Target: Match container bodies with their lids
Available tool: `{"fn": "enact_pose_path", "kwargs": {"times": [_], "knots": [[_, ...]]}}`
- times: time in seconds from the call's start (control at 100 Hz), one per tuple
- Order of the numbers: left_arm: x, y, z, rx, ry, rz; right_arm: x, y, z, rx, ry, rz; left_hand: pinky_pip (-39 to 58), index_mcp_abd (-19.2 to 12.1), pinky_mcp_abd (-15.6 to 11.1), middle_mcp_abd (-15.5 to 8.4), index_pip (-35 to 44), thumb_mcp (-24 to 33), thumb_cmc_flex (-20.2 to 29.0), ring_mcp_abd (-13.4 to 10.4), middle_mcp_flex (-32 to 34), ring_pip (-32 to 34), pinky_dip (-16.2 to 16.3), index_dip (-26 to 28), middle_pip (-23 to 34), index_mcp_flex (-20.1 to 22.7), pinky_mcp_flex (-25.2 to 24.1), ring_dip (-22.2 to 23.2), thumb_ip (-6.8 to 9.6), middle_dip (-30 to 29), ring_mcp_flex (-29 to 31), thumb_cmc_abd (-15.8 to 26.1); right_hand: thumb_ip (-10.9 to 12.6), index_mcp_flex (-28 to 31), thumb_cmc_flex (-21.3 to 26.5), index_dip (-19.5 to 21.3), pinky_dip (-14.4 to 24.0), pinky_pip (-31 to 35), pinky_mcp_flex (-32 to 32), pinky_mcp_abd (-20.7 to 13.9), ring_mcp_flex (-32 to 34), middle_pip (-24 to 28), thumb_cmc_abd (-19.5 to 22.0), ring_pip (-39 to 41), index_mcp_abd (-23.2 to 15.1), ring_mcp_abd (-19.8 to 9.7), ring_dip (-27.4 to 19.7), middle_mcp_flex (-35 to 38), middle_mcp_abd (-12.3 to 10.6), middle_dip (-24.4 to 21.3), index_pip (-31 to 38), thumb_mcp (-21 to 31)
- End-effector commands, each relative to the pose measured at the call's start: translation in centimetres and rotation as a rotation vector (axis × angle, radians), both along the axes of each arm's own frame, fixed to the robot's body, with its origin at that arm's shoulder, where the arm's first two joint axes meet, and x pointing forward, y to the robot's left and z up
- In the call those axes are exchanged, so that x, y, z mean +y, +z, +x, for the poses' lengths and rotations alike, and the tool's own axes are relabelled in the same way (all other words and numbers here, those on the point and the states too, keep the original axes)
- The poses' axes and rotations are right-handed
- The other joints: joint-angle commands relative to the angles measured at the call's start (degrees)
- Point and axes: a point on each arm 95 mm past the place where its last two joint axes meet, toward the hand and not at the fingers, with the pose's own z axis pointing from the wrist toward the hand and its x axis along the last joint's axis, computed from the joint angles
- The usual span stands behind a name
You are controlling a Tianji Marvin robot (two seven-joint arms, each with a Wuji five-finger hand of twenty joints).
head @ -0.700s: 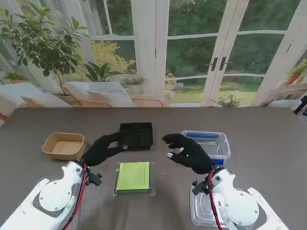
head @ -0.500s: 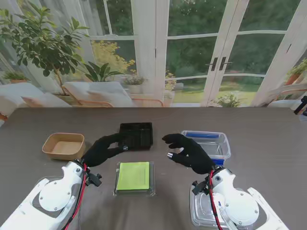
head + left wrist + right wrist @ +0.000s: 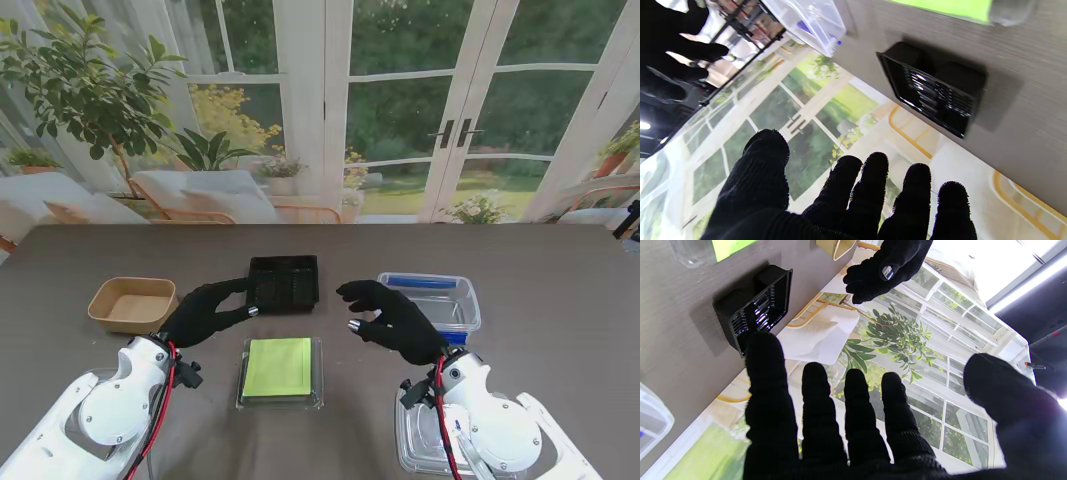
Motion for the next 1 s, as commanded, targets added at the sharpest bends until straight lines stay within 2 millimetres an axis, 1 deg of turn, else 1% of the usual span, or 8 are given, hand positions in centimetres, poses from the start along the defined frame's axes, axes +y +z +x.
{"fn": "enact_pose_path", "kwargs": {"times": [0.0,0.16,0.45,0.47,0.49,0.78,0.85,0.99], "knots": [[0.4,-0.1,-0.2,0.005,0.014,-0.032,0.5,0.2,-0.5,0.005,0.019,0.008,-1.70,-1.42,-1.96,-1.55,0.17,1.28,-1.13,-1.52,0.61,0.23,0.51,-0.29,-0.02,1.11,0.42,0.23,0.57,-0.68,0.95,-2.11,-0.71,-0.85,-1.21,0.74,1.74,-1.20,-30.29,-1.39,0.45,0.91,1.16,0.12,-1.08,-0.53,-0.73,0.27,-0.44,-0.66,0.02,-0.77],[2.2,-0.6,-0.6,0.010,0.067,0.023,0.6,0.3,-0.4,0.001,0.021,0.023,-1.46,-1.38,-2.24,-1.49,0.31,2.65,-0.89,-1.53,0.65,0.31,0.34,-0.57,-0.19,1.47,1.28,0.05,0.34,-1.04,1.06,-2.42,-0.75,-0.76,-1.19,0.67,1.80,-1.18,-30.13,-1.28,0.67,0.83,1.15,0.11,-1.07,-0.49,-0.74,0.55,-0.34,-0.68,-0.01,-0.68],[5.3,-1.9,-1.7,0.039,0.126,0.212,0.9,0.0,-0.5,0.003,0.034,0.024,-1.63,-1.11,-4.97,-1.52,-0.64,5.43,-1.31,-2.78,-1.88,-0.35,-0.39,-1.55,-1.14,-0.33,1.77,-0.85,-0.15,-2.21,-0.71,-3.16,-0.76,-0.81,-1.22,0.63,1.84,-1.19,-30.11,-1.29,0.76,0.80,1.19,0.10,-1.15,-0.44,-0.72,0.63,-0.41,-0.66,0.02,-0.60],[5.5,-2.0,-1.8,0.033,0.136,0.221,0.9,0.0,-0.5,0.004,0.036,0.024,-1.61,-1.11,-5.37,-1.54,-0.46,8.82,-2.95,-3.05,-2.17,-0.17,-1.43,-2.18,-0.88,-0.34,1.98,-1.59,-0.69,-2.99,-1.00,-4.00,-0.77,-0.82,-1.23,0.63,1.83,-1.22,-30.16,-1.32,0.77,0.79,1.22,0.11,-1.10,-0.44,-0.72,0.60,-0.37,-0.67,0.02,-0.59],[5.7,-2.1,-1.8,0.029,0.145,0.226,0.9,-0.1,-0.5,0.005,0.037,0.024,-1.66,-1.00,-5.72,-1.52,-0.51,9.77,-3.25,-3.18,-2.48,-0.26,-1.74,-2.37,-0.96,-0.56,1.97,-1.84,-0.81,-3.24,-1.22,-4.36,-0.76,-0.84,-1.19,0.62,1.83,-1.21,-30.14,-1.29,0.75,0.78,1.25,0.09,-1.08,-0.46,-0.72,0.57,-0.39,-0.67,0.02,-0.58],[7.1,-3.2,-1.1,0.041,0.177,0.262,1.3,-0.7,-0.6,0.029,0.062,0.025,-3.35,-0.14,-10.26,-1.54,-0.93,16.05,-3.56,-6.19,-3.68,-0.86,-6.04,-3.01,-1.54,-1.36,3.54,-3.61,-1.39,-4.26,-1.62,-7.26,-0.78,-0.85,-1.13,0.61,1.86,-1.22,-30.09,-1.25,0.83,0.88,1.31,0.13,-0.96,-0.32,-0.70,0.78,-0.25,-0.62,0.13,-0.55],[7.2,-3.2,-0.8,0.050,0.172,0.284,1.3,-0.8,-0.6,0.031,0.064,0.027,-3.90,0.01,-10.96,-1.67,-1.19,18.27,-4.11,-6.62,-3.95,-0.71,-7.78,-3.41,-1.53,-1.65,3.97,-4.27,-1.84,-4.66,-1.85,-8.14,-0.79,-0.83,-1.14,0.61,1.85,-1.24,-30.12,-1.24,0.89,0.92,1.30,0.14,-0.92,-0.33,-0.70,0.94,-0.21,-0.61,0.16,-0.56],[7.5,-2.9,-0.4,0.079,0.169,0.327,1.3,-0.8,-0.6,0.035,0.066,0.030,-4.19,0.17,-11.77,-2.03,-1.71,19.01,-4.40,-7.36,-5.20,-1.00,-8.55,-3.74,-1.90,-2.99,3.38,-4.73,-2.05,-4.96,-2.84,-8.78,-0.78,-0.85,-1.12,0.60,1.84,-1.28,-30.13,-1.23,0.91,0.92,1.34,0.14,-0.94,-0.28,-0.70,1.07,-0.14,-0.61,0.19,-0.52]]}}
